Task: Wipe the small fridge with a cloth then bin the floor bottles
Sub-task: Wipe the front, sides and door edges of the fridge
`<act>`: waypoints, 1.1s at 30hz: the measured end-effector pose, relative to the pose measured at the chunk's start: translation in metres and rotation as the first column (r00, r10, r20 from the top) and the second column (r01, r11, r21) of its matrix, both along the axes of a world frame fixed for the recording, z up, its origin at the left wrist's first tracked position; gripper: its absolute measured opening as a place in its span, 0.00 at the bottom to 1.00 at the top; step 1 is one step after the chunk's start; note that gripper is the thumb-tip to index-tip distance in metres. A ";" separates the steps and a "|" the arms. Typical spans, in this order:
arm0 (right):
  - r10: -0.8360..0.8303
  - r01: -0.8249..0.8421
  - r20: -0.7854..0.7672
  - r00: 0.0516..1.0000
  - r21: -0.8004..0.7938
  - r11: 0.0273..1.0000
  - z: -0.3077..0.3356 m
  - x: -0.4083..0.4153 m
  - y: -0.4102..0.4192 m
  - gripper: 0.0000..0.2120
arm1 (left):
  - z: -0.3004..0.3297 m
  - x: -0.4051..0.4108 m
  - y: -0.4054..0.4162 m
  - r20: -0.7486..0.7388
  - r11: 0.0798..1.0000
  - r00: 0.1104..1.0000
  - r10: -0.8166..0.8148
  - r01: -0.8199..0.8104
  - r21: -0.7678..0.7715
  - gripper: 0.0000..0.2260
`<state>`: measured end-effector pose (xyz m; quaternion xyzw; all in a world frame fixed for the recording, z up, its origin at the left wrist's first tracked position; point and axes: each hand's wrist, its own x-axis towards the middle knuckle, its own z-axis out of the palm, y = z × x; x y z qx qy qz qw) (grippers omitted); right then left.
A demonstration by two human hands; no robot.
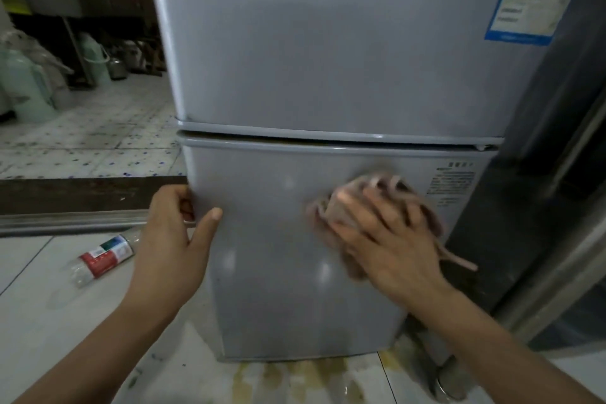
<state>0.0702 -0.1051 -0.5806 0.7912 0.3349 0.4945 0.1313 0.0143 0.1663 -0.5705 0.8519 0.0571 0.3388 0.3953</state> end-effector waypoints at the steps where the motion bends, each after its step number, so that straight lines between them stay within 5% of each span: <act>1: -0.014 0.012 0.028 1.000 0.064 0.998 0.019 0.005 0.006 0.31 | 0.000 0.000 0.001 -0.008 1.000 1.000 -0.005 0.005 -0.004 0.10; 6: -0.001 -0.007 0.030 1.000 0.271 0.963 0.030 0.007 0.062 0.30 | 0.002 -0.003 0.001 -0.022 1.000 1.000 -0.008 0.007 -0.025 0.11; 13: 0.159 -0.161 -0.029 0.987 -0.131 0.978 0.003 -0.003 0.067 0.31 | 0.004 -0.013 0.005 -0.073 0.988 0.993 -0.097 0.087 -0.131 0.12; 19: 0.072 -0.107 0.138 0.988 0.271 0.957 0.069 0.009 0.100 0.27 | 0.003 -0.035 0.018 -0.129 0.933 0.961 -0.244 0.196 -0.302 0.16; 28: 0.167 -0.152 0.068 0.984 -0.191 0.970 0.026 0.002 0.080 0.30 | 0.006 -0.048 0.025 -0.186 0.877 0.906 -0.380 0.289 -0.384 0.17; 33: -0.021 -0.004 0.116 0.993 0.212 0.977 0.057 0.002 0.043 0.29 | 0.007 -0.048 0.025 -0.214 0.891 0.904 -0.369 0.279 -0.359 0.20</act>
